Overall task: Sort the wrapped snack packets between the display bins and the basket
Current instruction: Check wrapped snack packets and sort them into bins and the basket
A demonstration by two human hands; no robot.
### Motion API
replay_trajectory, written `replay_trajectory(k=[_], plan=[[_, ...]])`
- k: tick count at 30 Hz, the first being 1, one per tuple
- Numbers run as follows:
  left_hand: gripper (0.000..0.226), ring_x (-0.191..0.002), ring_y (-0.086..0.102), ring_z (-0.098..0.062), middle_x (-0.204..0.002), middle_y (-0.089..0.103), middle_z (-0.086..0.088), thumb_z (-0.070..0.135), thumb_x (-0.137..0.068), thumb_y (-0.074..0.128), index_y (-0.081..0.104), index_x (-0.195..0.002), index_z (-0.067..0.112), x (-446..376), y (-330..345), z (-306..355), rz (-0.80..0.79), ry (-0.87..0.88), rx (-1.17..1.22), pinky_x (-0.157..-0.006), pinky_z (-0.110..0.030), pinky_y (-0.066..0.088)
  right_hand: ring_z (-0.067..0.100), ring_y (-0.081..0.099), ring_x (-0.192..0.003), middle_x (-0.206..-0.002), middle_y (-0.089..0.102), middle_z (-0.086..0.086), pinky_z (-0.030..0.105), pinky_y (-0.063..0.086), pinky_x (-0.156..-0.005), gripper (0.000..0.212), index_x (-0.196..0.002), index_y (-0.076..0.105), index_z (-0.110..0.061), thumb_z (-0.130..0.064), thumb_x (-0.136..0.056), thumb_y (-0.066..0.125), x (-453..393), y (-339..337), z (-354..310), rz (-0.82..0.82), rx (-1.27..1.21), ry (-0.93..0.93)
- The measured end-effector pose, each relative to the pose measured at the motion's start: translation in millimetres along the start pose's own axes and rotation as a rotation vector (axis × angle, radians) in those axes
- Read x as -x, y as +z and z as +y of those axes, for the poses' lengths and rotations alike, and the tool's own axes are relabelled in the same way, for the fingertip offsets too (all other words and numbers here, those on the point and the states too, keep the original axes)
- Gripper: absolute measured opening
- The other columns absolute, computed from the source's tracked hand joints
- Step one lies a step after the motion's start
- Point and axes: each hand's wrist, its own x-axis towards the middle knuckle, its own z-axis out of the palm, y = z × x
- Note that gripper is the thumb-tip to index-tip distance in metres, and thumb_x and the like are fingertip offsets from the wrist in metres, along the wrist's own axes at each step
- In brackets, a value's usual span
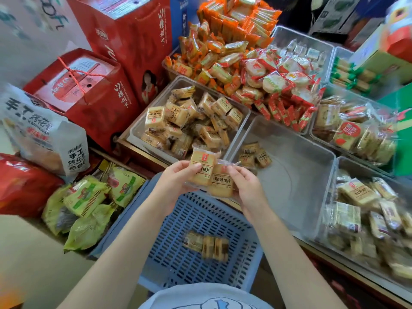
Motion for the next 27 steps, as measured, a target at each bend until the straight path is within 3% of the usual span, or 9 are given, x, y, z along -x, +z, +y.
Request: replay_trajectory(k=[2,4,9,14,18,21,24,27], plan=[[0.030,-0.102,0.074,-0.025,-0.113,0.076,-0.010,0.026,-0.100,0.064,0.062,-0.125,0.010,10.6,-0.8,-7.4,0.038,-0.008,0.023,-0.078,-0.034,0.062,0.027,0.071,-0.099,-0.100,0.075,0.009,0.045,0.060,-0.083,0.024,-0.113,0.067,-0.011,-0.026,-0.107,0.048,14.3,-7.3,4.3,0.058,-0.024,0.013],[0.033,-0.100,0.074,-0.022,-0.114,0.076,-0.007,0.024,-0.100,0.063,0.057,-0.131,0.015,21.2,-1.3,-15.1,0.010,-0.023,0.049,-0.074,-0.032,0.061,0.027,0.067,-0.098,-0.097,0.072,0.009,0.046,0.055,-0.086,0.024,-0.106,0.067,-0.015,-0.026,-0.106,0.045,29.0,-10.9,6.2,0.102,-0.035,0.028],[0.038,-0.104,0.074,-0.026,-0.116,0.075,-0.008,0.010,-0.098,0.063,0.053,-0.133,0.024,42.7,8.1,-24.3,-0.210,-0.051,0.022,-0.095,-0.047,0.058,0.037,0.067,-0.108,-0.109,0.072,0.018,0.061,0.054,-0.096,0.036,-0.116,0.067,-0.013,-0.034,-0.105,0.040,58.0,-2.7,12.4,0.115,0.024,0.017],[0.031,-0.102,0.074,-0.027,-0.108,0.077,-0.008,0.028,-0.099,0.064,0.054,-0.127,0.018,57.1,11.1,-28.0,-0.169,-0.025,-0.014,-0.089,-0.047,0.060,0.024,0.067,-0.092,-0.094,0.071,0.007,0.048,0.056,-0.089,0.028,-0.109,0.063,-0.014,-0.036,-0.107,0.045,79.1,1.0,21.0,0.055,0.103,-0.019],[0.033,-0.092,0.075,-0.025,-0.104,0.077,-0.012,0.024,-0.096,0.069,0.055,-0.124,0.013,63.6,4.9,-36.6,-0.129,0.004,-0.032,-0.079,-0.047,0.062,0.028,0.064,-0.090,-0.089,0.068,0.007,0.050,0.053,-0.088,0.018,-0.096,0.059,-0.015,-0.030,-0.105,0.053,87.9,-3.7,27.9,0.068,0.079,-0.036],[0.035,-0.090,0.076,-0.026,-0.102,0.077,-0.012,0.023,-0.095,0.071,0.056,-0.125,0.030,66.7,4.0,-48.1,-0.089,0.046,-0.133,-0.082,-0.050,0.062,0.026,0.063,-0.088,-0.086,0.069,0.005,0.049,0.051,-0.086,0.016,-0.091,0.060,-0.017,-0.026,-0.104,0.055,91.9,-6.2,30.7,0.087,0.027,-0.030],[0.044,-0.088,0.076,-0.027,-0.095,0.078,-0.010,0.022,-0.097,0.069,0.051,-0.122,0.054,72.9,5.5,-56.3,-0.105,0.114,-0.200,-0.077,-0.043,0.062,0.029,0.065,-0.090,-0.091,0.070,0.010,0.055,0.052,-0.093,0.016,-0.094,0.064,-0.014,-0.026,-0.103,0.058,96.0,-1.4,33.6,0.073,0.004,-0.014],[0.028,-0.089,0.074,-0.027,-0.099,0.074,-0.011,0.019,-0.104,0.059,0.067,-0.112,0.044,80.2,8.4,-54.0,-0.103,0.124,-0.202,-0.076,-0.041,0.061,0.025,0.068,-0.084,-0.085,0.071,0.009,0.047,0.056,-0.084,0.017,-0.098,0.065,-0.009,-0.025,-0.102,0.058,99.2,5.5,38.8,0.088,-0.034,0.005]])
